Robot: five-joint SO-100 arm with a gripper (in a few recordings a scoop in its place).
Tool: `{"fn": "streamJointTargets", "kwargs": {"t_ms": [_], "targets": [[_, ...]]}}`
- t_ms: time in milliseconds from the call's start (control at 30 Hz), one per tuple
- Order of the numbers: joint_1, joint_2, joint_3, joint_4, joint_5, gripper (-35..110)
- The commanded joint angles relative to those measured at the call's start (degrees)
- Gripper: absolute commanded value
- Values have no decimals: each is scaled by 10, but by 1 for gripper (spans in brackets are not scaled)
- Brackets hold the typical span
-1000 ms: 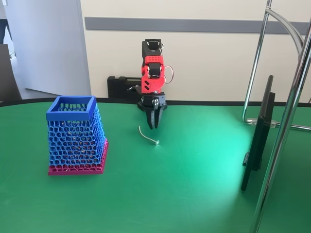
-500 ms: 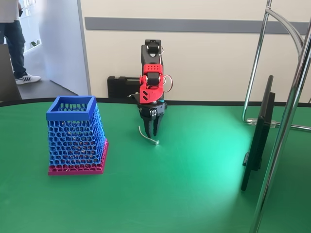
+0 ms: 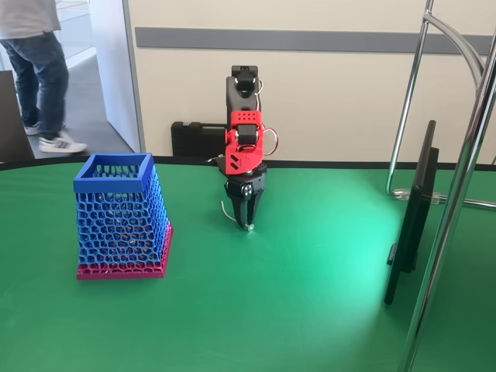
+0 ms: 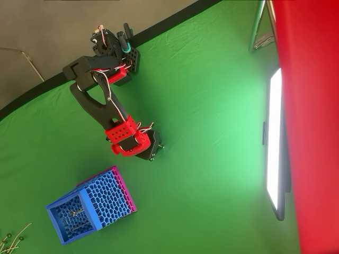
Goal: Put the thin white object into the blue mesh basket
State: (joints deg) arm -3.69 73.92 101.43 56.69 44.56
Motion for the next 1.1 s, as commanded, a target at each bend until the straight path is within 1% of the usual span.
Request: {"fn": "streamJointTargets", "kwargs": {"t_ms": [0,1067], "targets": [[-4,1,-24,-5,6,14],[4,-18,-36,-1,14,6]]}}
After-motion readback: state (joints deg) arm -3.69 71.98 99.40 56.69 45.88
